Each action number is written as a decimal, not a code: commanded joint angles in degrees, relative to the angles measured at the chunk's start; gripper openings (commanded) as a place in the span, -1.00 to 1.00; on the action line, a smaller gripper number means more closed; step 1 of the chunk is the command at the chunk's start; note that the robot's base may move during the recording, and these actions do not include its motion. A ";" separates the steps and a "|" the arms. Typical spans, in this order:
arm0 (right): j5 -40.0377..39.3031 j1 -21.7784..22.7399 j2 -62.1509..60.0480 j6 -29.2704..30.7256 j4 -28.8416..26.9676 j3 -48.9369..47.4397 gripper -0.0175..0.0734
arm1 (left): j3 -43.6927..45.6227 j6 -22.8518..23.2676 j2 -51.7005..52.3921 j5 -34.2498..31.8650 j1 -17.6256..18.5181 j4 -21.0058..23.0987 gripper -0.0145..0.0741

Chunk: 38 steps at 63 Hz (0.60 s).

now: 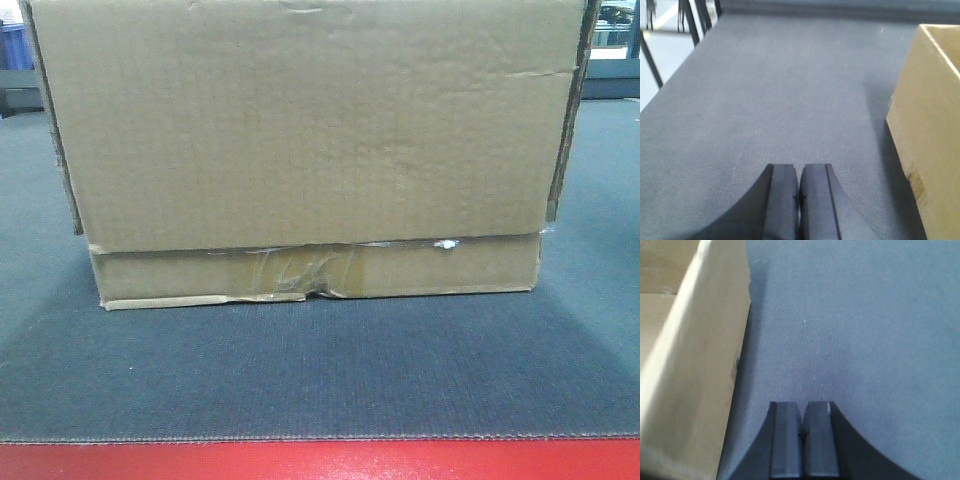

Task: Grab carton from right shelf to conveyor

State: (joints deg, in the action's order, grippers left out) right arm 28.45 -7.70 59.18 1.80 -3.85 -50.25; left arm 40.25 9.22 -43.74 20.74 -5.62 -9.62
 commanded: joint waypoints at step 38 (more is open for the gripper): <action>-17.19 0.12 -33.20 0.04 0.69 18.52 -0.77 | -11.31 -0.08 25.27 -8.51 -0.05 0.35 -0.67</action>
State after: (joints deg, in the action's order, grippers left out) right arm 13.66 -7.70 27.67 1.80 -3.76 -31.86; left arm 29.00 9.22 -19.22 13.36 -5.62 -9.62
